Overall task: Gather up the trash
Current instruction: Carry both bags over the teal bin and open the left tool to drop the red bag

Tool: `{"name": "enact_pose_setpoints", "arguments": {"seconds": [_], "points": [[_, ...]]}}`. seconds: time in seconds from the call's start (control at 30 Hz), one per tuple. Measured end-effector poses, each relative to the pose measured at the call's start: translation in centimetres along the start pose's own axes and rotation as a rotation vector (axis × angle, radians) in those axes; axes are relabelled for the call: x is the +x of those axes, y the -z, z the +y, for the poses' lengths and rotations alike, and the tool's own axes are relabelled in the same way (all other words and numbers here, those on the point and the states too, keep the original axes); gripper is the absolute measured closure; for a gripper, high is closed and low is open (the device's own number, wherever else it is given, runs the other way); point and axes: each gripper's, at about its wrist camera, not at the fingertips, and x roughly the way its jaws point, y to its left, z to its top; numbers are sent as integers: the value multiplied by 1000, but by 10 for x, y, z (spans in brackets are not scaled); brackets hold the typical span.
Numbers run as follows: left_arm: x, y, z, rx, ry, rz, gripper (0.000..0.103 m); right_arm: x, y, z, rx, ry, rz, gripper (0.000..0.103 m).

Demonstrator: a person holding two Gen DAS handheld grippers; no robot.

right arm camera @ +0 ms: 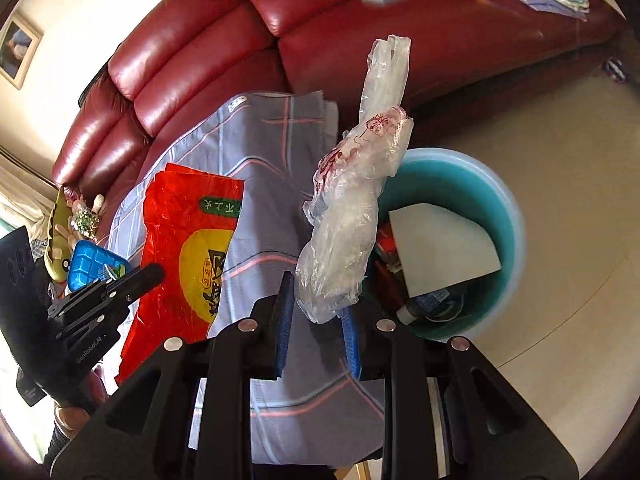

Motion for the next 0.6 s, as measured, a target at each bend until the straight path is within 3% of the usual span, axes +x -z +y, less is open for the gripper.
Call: {"name": "enact_pose_setpoints", "arguments": {"seconds": [0.23, 0.6], "points": [[57, -27, -53, 59, 65, 61, 96, -15, 9, -61, 84, 53, 4, 82], [141, -51, -90, 77, 104, 159, 93, -3, 2, -93, 137, 77, 40, 81]]}}
